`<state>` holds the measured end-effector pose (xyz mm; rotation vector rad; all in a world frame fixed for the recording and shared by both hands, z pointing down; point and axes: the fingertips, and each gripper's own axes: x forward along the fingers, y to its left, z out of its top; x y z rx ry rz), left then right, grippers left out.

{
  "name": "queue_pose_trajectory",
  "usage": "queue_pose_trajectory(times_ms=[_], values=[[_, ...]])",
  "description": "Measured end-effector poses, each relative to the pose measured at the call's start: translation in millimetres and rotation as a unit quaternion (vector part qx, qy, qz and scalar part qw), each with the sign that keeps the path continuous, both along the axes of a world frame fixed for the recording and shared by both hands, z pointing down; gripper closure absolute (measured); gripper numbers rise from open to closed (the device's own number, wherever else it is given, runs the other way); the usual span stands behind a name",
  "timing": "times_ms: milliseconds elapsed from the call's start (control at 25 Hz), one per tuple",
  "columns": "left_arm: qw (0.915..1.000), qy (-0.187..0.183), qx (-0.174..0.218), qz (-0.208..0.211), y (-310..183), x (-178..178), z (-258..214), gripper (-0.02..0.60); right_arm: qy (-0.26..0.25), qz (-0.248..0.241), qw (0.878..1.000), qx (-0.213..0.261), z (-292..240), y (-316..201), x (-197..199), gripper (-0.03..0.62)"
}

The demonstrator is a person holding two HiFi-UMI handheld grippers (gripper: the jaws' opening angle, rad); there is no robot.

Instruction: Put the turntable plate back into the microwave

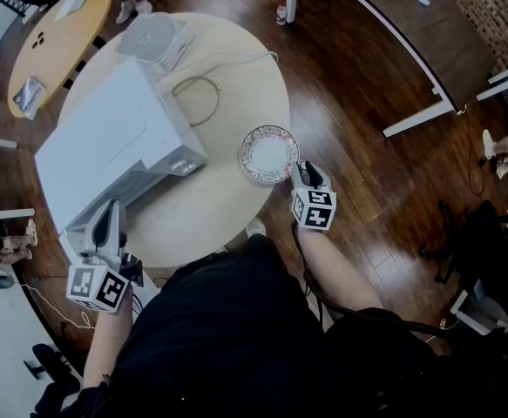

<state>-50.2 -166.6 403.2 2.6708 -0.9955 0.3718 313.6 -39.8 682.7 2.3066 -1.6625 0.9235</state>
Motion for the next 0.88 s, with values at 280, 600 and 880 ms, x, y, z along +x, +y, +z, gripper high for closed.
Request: queue_pose_trajectory(times_ms=[280, 600, 880], values=[[0.9998, 0.005, 0.015, -0.009, -1.1, -0.9, -6.5, 0.578, -0.008, 0.006, 1.000, 0.013, 5.4, -1.6, 1.2, 0.451], [0.9999, -0.003, 0.011, -0.010, 0.0, 0.9, -6.1, 0.578, -0.033, 0.008, 0.999, 0.011, 22.3, -1.4, 4.5, 0.413], [0.9995, -0.019, 0.023, -0.005, 5.0, 1.7, -6.5, 0.578, -0.047, 0.007, 0.999, 0.016, 33.2, -9.1, 9.5, 0.407]])
